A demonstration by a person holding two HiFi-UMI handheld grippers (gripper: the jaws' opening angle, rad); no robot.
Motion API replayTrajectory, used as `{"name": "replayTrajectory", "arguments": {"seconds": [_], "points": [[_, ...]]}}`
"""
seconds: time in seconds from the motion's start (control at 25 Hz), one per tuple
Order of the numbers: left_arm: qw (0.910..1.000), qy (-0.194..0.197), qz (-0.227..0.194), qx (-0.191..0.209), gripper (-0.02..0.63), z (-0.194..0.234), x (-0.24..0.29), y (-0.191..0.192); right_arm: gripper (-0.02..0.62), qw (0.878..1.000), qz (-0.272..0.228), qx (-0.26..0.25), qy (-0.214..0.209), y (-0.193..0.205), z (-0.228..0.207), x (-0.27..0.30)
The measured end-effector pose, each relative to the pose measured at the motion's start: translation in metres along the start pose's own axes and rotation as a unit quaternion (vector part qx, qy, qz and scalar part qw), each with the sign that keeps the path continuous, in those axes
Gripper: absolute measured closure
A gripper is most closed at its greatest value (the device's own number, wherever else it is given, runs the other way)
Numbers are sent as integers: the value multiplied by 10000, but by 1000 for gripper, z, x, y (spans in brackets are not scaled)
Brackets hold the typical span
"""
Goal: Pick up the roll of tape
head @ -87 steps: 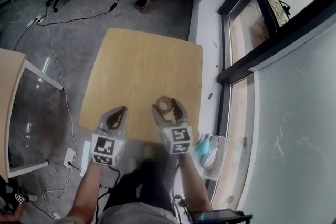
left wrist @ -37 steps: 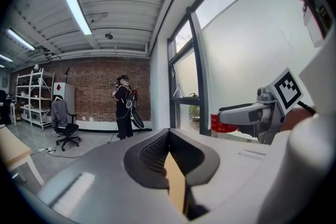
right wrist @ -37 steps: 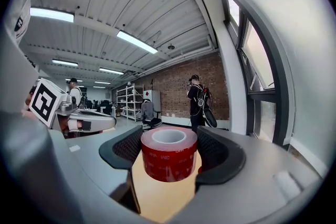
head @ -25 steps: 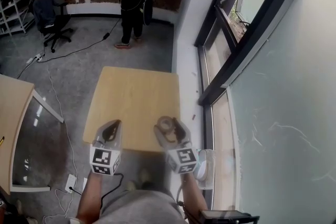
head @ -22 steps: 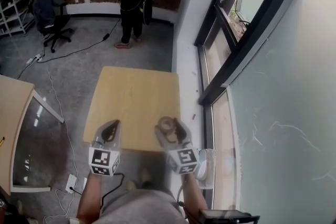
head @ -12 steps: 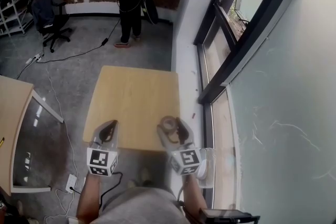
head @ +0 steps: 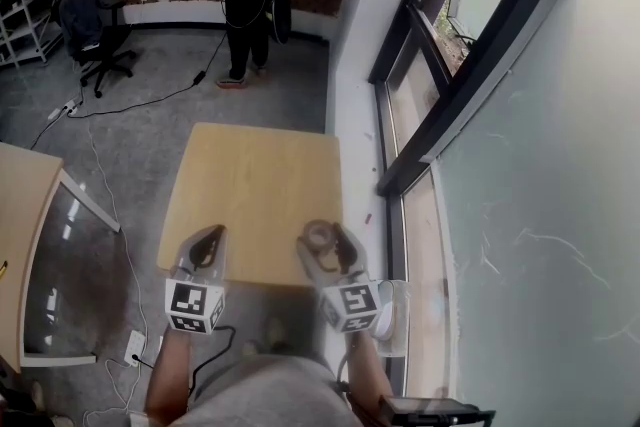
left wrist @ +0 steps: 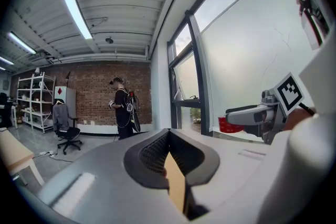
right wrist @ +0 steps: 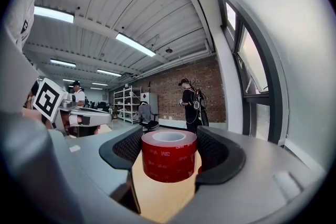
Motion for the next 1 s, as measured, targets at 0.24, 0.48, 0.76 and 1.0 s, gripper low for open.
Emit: {"name": "replayTrajectory", "arguments": {"seconds": [0.24,0.48,0.76,1.0], "points": [[10000,28,36,8,606,1,1,1,258,10000,23,-28,-37,1,3,3],[10000,28,17,18,606,0,3,0,259,10000,23,-19,-60,2,3,4],[10000,37,18,22,606,2,4,1,259,10000,-1,-34,-30,1,2,6],[10000,39,14,27,606,3,6,1,261,10000,1,-37,-20,2,2,7]]}}
Point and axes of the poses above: the fingertips, and each gripper's own axes: x forward along the fingers, z to its left, y out of its underside, the point moved 6 cm from there along -x, backward along the fingers, and after that the axes turned 2 degrees about z, right-handed, at the moved point
